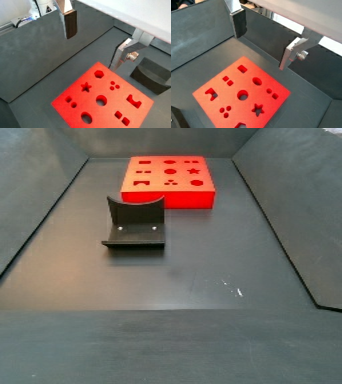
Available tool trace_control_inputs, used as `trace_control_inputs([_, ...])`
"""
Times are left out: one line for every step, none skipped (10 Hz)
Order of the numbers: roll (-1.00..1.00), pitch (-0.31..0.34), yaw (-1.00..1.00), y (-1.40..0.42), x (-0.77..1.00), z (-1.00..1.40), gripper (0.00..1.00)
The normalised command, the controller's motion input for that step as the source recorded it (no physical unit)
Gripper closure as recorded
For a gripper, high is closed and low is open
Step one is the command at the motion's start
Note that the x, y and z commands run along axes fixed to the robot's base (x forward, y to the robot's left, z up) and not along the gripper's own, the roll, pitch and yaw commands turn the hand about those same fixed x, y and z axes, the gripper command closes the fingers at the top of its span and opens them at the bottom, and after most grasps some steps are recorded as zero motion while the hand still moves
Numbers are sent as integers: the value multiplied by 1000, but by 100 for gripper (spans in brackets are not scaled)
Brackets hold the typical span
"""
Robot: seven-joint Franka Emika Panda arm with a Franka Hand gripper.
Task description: Insert the 3 prong object.
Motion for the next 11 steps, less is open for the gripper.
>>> trace_control_inputs([14, 0, 0, 0, 0, 0, 100])
trace_control_inputs([1, 0, 0, 0, 0, -43, 100])
trace_control_inputs([0, 0, 0, 0, 0, -43, 100])
trace_control_inputs([0, 0, 0, 0, 0, -43, 100])
trace_control_inputs([0, 0, 0, 0, 17, 0, 100])
trace_control_inputs([0, 17, 0, 0, 80, 0, 100])
trace_control_inputs([0, 0, 0, 0, 51, 0, 100])
trace_control_inputs([0, 0, -29, 0, 149, 0, 100])
trace_control_inputs([0, 0, 0, 0, 143, 0, 100])
trace_control_inputs([0, 0, 0, 0, 83, 0, 100])
trace_control_inputs([0, 0, 0, 0, 31, 0, 100])
